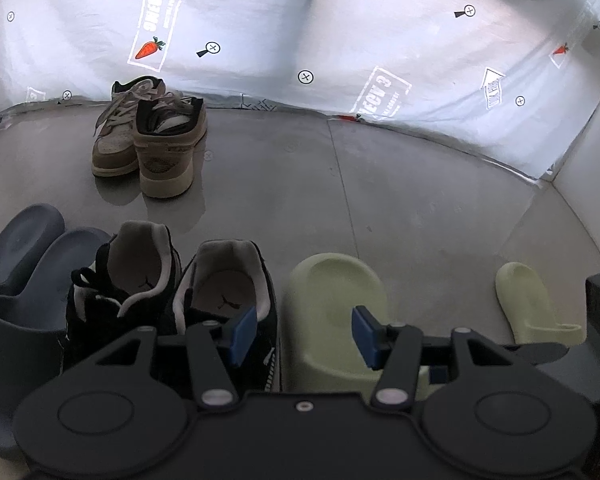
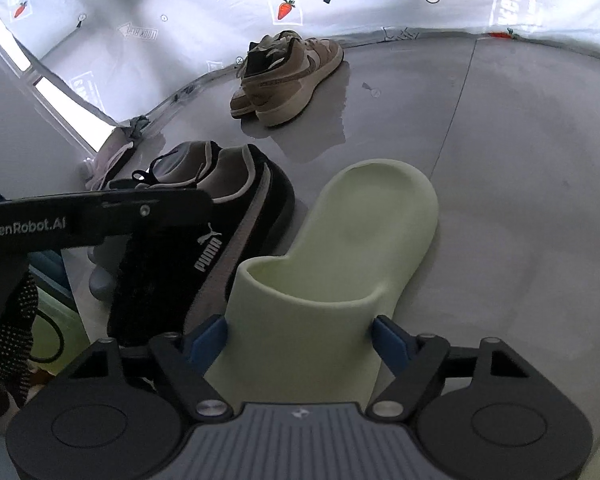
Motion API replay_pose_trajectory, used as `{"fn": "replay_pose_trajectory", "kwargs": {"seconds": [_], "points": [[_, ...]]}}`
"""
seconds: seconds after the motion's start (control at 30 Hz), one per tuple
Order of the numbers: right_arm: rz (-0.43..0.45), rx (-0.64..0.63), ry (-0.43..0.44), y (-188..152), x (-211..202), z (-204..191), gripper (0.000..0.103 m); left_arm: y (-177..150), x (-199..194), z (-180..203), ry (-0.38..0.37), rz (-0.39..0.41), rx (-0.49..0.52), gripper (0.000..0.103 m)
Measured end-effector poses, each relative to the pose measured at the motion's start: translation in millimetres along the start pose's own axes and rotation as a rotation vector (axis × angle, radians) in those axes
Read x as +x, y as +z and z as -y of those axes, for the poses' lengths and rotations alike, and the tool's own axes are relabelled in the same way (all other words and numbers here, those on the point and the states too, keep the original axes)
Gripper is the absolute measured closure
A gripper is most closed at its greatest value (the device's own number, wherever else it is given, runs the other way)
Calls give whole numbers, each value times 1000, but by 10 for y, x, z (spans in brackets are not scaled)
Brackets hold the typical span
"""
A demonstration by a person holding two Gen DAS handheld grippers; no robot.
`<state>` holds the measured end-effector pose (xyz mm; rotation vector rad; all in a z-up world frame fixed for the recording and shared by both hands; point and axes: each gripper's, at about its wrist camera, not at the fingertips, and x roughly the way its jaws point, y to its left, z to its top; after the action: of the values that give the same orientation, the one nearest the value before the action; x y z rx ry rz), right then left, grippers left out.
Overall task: Organize scattered shoes
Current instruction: 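Carry the pale green slide beside the black sneakers with the right tool, then lower the slide next to its partner and open the right tool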
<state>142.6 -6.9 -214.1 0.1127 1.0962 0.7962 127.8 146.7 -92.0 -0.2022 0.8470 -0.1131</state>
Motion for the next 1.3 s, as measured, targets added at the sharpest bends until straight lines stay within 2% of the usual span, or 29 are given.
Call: {"fn": "replay_pose_trajectory", "kwargs": {"seconds": [0.13,0.3,0.33,0.37,0.43,0.5,0.63,0.73,0.9,1.07,1.17,1.3], "points": [[-5,-46,7,7,50,-115,22,3,6,12,-3,-3,5,50],[15,14,11,-21,33,-77,19,0,18,30,0,-11,3,47],[29,47,-1,-43,14,-60,16,-8,18,45,3,-12,6,46],[54,79,-23,-73,-26,-38,8,-12,19,53,5,-13,7,45],[119,120,-64,-150,-168,21,7,-21,23,66,8,-15,6,45],[176,157,-131,-217,-343,95,7,-31,31,91,11,-16,7,45],[329,189,-338,-350,-836,226,7,-43,32,169,7,-17,29,45],[378,239,-431,-496,-1106,439,1,-58,39,221,-2,-23,39,45],[454,325,-581,-739,-1542,797,0,-67,52,269,-5,-28,51,45],[408,480,-532,-1014,-1496,1195,0,-63,29,295,0,-20,50,45],[425,454,-525,-1091,-1424,1186,0,-73,20,295,4,-24,45,45],[362,344,-511,-990,-1265,1035,1,-86,5,268,13,-24,35,45]]}}
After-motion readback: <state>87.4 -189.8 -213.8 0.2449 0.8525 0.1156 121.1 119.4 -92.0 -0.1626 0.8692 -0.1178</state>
